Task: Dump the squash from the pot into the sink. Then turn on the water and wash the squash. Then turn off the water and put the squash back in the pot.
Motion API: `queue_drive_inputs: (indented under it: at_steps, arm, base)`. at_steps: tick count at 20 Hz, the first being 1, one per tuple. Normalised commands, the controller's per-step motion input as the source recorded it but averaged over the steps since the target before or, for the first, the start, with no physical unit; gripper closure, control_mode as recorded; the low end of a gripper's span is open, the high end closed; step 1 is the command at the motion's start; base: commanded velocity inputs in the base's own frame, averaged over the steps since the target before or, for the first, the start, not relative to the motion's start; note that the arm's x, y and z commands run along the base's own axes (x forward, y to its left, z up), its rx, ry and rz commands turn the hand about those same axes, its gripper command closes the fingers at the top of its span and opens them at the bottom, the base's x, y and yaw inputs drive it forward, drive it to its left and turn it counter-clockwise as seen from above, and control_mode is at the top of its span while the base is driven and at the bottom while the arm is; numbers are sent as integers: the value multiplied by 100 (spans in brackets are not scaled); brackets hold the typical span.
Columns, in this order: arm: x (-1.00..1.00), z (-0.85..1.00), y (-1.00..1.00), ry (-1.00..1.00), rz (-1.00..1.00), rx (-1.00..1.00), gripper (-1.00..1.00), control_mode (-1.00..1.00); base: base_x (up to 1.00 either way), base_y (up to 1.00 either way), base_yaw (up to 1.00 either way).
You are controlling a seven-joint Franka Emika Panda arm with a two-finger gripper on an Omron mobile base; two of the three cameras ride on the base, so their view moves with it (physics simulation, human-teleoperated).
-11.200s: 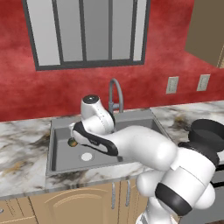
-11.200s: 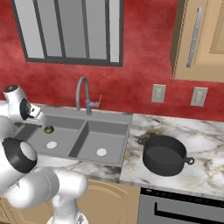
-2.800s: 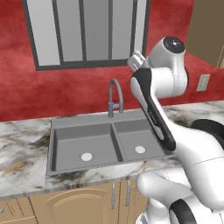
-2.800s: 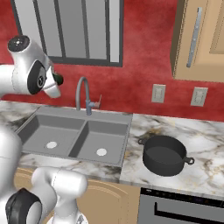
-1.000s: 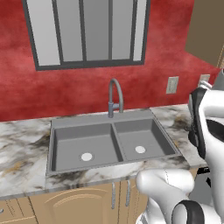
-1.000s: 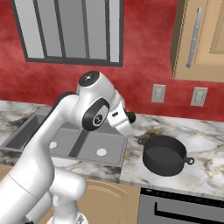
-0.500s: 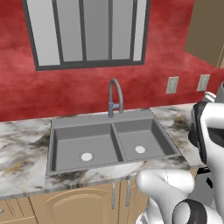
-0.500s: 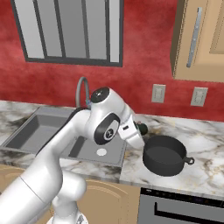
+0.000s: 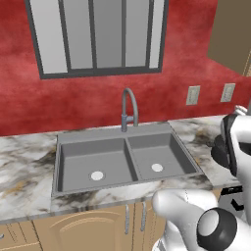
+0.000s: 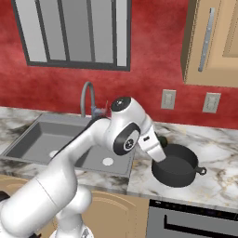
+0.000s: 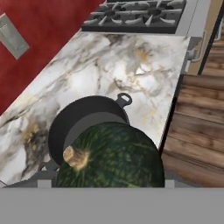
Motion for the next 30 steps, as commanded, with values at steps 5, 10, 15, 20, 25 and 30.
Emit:
queue_drive_inputs:
  at_steps: [5,10,15,20,25,30]
  arm:
    - [17,-30,-18,6,0,0,100,-100]
    - [17,-45,-5,5,0,0,100,-100]
    - [23,-46,-1,1,0,1,100,-100]
    - [29,-20,-9,0,0,1,100,-100]
    - [34,-1,-19,2,0,2,100,-100]
    - [32,0,-20,4,0,2,100,-100]
  base:
    - [0,0,0]
    - [0,0,0]
    - [0,0,0]
    - [0,0,0]
    - [0,0,0]
    - [0,0,0]
